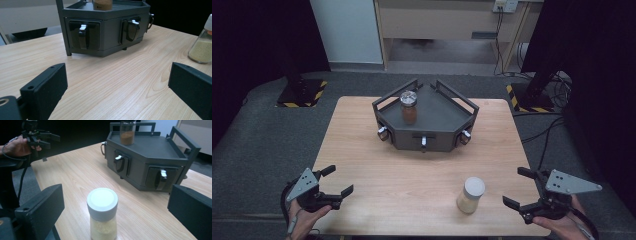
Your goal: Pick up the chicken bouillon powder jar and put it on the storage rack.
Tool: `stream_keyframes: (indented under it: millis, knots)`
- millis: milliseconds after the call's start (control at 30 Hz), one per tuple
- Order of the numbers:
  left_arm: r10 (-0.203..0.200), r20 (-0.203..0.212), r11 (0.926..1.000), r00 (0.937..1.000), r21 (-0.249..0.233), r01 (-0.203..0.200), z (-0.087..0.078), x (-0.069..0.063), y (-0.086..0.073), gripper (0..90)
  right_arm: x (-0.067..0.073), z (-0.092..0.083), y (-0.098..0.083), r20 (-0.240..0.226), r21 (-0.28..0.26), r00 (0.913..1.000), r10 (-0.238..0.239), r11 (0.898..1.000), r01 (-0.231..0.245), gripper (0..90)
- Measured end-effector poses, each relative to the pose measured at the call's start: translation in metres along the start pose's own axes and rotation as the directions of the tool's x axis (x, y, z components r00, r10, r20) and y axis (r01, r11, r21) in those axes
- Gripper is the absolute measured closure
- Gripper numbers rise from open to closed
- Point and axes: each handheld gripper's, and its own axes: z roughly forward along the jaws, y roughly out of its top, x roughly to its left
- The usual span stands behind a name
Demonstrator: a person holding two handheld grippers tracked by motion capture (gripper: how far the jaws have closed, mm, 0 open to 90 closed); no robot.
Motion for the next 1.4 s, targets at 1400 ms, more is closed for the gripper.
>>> stream_keyframes:
  millis: [1400]
  knots:
    - [-0.010,-0.001,0.9996,0.9999,0.028,0.010,0.002,0.000,0.002,1.1,-0.008,0.087,-0.006,-0.093,0.152,0.9952,-0.030,0.987,0.044,4.0]
